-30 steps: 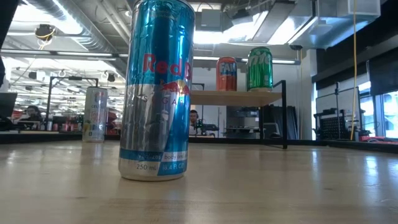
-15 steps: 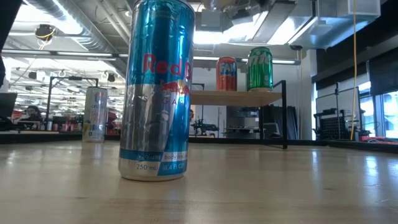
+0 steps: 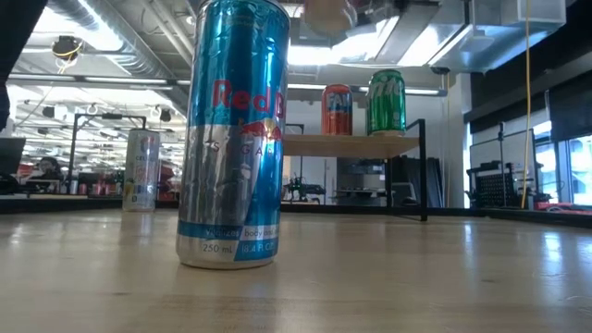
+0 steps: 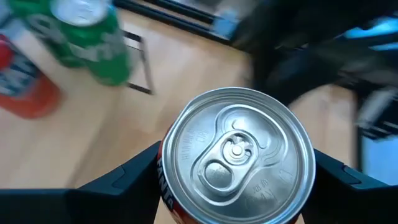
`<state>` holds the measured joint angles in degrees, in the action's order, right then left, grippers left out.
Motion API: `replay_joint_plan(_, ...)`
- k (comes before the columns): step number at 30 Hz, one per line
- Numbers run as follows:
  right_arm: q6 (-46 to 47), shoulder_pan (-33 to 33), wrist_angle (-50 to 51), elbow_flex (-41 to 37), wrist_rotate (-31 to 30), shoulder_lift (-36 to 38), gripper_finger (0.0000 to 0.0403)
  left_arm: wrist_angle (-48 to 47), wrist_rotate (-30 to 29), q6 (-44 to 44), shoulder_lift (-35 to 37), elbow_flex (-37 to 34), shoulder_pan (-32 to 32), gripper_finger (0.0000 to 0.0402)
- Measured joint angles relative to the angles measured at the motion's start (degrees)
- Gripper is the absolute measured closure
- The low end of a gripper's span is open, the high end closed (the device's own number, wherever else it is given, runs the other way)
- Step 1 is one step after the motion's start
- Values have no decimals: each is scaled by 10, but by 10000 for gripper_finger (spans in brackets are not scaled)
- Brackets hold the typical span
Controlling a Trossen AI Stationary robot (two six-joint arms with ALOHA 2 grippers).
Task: Place canned beverage on shelf
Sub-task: Put the orange soda can on the shelf aligned with the other orange soda can
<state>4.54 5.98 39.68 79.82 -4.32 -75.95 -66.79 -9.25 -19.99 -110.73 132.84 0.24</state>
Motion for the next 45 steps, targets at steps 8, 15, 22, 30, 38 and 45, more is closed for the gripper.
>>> replay_joint_plan(8, -3, 1, 148, 39, -101, 75, 402, 13, 15, 81, -27, -2, 63, 137)
replay_joint_plan(15, 49, 1, 226, 39, -133, 123, 402, 71, 57, 212, -62, -2, 122, 137)
replay_joint_plan(22, 79, 0, 251, 39, -142, 133, 402, 112, 129, 254, -102, -2, 185, 136)
replay_joint_plan(30, 77, 0, 251, 39, -154, 132, 402, 126, 132, 281, -134, -2, 213, 133)
replay_joint_plan(38, 72, 0, 248, 39, -163, 132, 402, 142, 131, 296, -135, -2, 229, 132)
replay_joint_plan(45, 71, 0, 249, 39, -168, 132, 402, 138, 129, 296, -135, -2, 231, 118)
